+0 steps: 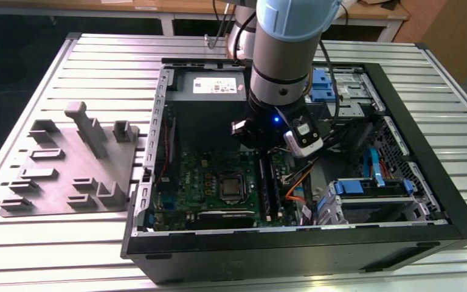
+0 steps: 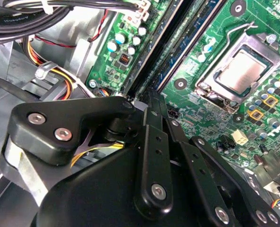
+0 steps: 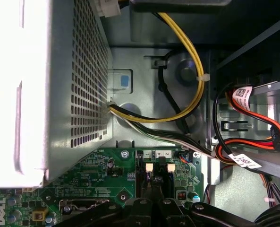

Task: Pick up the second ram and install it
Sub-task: 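Press down the second ram until it locks into place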

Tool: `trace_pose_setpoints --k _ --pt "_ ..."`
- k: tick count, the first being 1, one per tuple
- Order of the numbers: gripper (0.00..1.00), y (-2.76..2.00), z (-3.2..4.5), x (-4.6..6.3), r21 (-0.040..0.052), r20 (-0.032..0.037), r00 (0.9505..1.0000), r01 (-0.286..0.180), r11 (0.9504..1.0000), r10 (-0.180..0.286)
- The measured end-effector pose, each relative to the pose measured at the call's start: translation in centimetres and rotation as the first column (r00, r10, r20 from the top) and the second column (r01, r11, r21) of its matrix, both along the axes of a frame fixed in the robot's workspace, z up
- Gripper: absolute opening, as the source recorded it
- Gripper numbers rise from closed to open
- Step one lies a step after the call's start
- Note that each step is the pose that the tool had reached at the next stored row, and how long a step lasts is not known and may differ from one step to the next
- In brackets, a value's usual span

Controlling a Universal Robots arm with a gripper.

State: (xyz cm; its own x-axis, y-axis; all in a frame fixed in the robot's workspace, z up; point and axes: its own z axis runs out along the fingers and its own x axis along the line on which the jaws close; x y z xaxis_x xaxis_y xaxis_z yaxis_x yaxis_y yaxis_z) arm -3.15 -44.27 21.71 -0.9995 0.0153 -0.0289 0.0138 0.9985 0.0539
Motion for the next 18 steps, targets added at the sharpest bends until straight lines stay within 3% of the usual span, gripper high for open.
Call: trace_pose_setpoints --k 4,10,18 --pt "0.10 0.02 0.20 0.0 0.0017 0.0008 1.0000 0.000 1.0000 0.000" --pt "0.10 0.00 1.87 0.0 0.0002 0.0001 1.0000 0.000 1.0000 0.000" --pt "0.10 -0.12 1.93 0.0 0.0000 0.0000 1.0000 0.000 1.0000 0.000"
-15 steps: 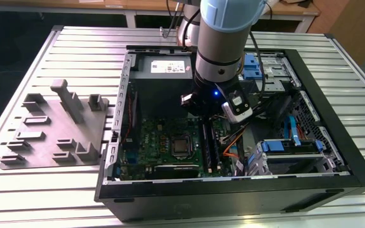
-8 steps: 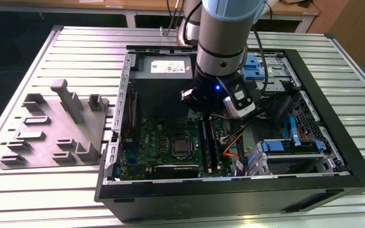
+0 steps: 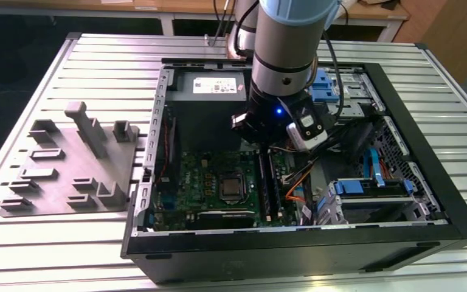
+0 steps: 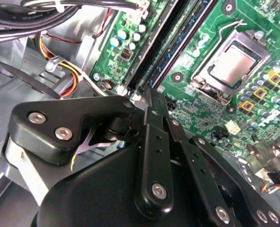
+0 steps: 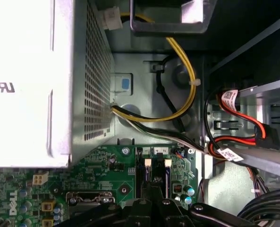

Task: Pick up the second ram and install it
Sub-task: 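Press down the second ram until it locks into place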

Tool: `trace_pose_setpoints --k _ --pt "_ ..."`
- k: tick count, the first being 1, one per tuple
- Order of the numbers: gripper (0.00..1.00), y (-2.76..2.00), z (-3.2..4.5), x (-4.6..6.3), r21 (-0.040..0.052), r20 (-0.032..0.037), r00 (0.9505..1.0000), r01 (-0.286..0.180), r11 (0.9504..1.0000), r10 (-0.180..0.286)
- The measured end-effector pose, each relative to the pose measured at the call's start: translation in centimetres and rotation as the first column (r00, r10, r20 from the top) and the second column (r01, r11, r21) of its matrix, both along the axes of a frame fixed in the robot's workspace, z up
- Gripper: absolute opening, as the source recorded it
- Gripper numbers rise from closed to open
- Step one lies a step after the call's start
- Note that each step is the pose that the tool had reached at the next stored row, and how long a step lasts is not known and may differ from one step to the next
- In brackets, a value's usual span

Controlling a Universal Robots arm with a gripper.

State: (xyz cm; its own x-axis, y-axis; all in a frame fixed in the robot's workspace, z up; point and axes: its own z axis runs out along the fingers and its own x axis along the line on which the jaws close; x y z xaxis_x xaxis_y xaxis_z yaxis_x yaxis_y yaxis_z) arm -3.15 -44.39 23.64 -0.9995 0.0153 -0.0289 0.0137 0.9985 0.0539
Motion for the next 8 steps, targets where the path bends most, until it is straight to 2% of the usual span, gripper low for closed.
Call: trace_pose_setpoints --k 4,8 --pt "0.10 -0.62 -0.01 0.0 0.0003 0.0001 1.0000 0.000 1.0000 0.000" --pt "0.10 -1.60 -0.01 0.0 0.0002 0.0001 1.0000 0.000 1.0000 0.000"
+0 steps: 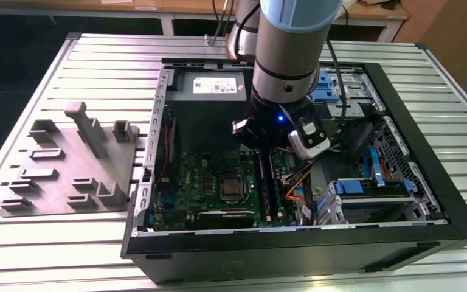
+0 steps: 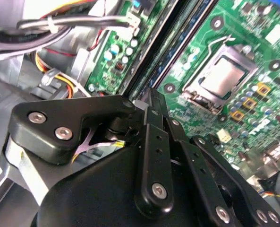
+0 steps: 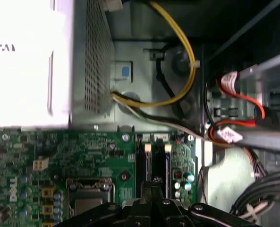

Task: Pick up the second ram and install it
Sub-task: 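Press down the second ram until it locks into place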

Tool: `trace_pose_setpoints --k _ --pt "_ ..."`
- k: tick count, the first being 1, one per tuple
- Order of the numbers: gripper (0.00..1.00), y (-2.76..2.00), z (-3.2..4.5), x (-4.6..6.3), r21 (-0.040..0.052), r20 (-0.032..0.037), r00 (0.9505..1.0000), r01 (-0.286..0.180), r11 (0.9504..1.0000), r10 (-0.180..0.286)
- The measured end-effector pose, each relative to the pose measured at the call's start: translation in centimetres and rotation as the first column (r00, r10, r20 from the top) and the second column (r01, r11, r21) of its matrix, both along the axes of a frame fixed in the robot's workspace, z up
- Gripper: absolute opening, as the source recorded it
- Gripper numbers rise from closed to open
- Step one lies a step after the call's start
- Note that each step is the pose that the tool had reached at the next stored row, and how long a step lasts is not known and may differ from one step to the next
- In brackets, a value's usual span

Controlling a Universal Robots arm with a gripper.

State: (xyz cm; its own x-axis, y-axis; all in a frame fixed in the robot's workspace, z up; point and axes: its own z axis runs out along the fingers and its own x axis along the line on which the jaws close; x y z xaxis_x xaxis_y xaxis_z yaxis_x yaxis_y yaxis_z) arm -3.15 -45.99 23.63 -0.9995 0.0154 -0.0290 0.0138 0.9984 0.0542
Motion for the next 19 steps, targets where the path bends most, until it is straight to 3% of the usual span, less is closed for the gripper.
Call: trace_pose_setpoints --k 19 --pt "0.10 -4.44 0.00 0.0 -0.0072 0.0000 1.0000 0.000 1.0000 0.000"
